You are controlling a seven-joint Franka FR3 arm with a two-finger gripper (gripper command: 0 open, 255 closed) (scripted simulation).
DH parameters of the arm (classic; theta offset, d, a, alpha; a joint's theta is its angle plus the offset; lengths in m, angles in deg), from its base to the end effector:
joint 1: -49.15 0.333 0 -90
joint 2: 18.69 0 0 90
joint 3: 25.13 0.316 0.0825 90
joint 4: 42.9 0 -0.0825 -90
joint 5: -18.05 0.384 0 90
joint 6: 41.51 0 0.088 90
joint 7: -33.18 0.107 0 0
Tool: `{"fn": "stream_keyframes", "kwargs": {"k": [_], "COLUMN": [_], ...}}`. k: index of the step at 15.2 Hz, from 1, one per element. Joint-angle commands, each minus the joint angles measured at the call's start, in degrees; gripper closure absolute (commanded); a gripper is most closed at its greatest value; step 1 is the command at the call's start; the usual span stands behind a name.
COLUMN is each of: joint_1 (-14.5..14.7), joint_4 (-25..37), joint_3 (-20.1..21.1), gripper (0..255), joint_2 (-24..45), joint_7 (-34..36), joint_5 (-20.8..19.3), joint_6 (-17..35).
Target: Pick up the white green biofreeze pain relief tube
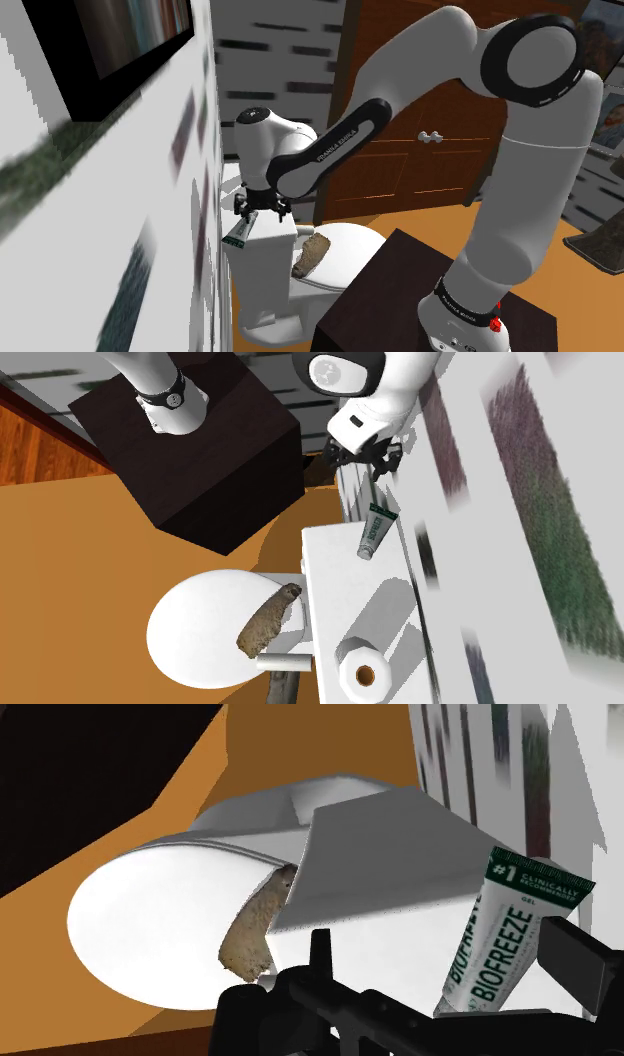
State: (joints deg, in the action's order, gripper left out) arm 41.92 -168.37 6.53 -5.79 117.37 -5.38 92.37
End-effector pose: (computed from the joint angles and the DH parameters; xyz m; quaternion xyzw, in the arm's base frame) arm 0.5037 0.2198 0.2951 0.9248 -0.3705 0.0609 0.0615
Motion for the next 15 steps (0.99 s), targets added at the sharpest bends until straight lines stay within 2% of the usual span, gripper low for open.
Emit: {"fn": "stream_keyframes", "kwargs": {"k": [1,5,10,15], "joint_1": [1.91,6.24,10.81,12.31], "joint_4": [4.12,13.11,25.70,26.42], "joint_3": [-2.05,-6.63,-11.84,-13.80], "gripper": [0,0,0,0], "joint_2": [5.06,14.15,24.78,27.09], "joint_7": [6.08,14.74,22.03,22.93], "joint_5": [-4.96,-11.29,-15.49,-15.98], "joint_6": [-0.38,-1.95,-4.68,-2.86]}}
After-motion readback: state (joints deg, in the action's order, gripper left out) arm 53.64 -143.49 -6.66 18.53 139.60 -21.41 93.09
